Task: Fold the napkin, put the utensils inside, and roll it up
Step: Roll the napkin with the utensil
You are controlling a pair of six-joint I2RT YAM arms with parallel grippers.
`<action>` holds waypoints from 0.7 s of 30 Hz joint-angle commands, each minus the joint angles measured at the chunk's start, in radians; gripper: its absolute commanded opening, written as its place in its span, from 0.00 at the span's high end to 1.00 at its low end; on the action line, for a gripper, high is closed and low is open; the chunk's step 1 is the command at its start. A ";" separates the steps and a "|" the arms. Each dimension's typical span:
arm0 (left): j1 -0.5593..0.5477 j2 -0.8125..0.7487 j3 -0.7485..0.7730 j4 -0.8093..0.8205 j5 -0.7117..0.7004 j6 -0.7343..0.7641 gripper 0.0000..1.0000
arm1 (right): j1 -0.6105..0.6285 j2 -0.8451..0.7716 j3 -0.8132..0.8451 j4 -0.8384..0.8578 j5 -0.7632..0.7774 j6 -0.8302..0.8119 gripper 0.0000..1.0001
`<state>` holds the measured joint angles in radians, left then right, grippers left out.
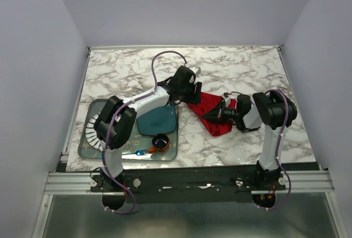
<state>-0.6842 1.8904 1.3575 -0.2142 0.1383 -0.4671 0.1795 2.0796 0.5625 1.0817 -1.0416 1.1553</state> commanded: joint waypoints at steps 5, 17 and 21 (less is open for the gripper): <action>-0.005 -0.040 0.034 -0.042 -0.039 0.308 0.49 | -0.014 0.011 0.011 -0.126 -0.008 -0.049 1.00; 0.015 -0.001 -0.046 -0.042 0.066 -0.627 0.20 | -0.020 -0.010 0.016 -0.195 0.006 -0.120 1.00; 0.015 0.029 -0.035 -0.096 0.026 -0.740 0.25 | -0.021 -0.019 0.020 -0.227 0.015 -0.143 1.00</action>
<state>-0.6632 1.8900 1.3216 -0.2604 0.1925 -0.9451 0.1692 2.0632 0.5865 0.9741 -1.0637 1.0813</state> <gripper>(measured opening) 0.773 0.106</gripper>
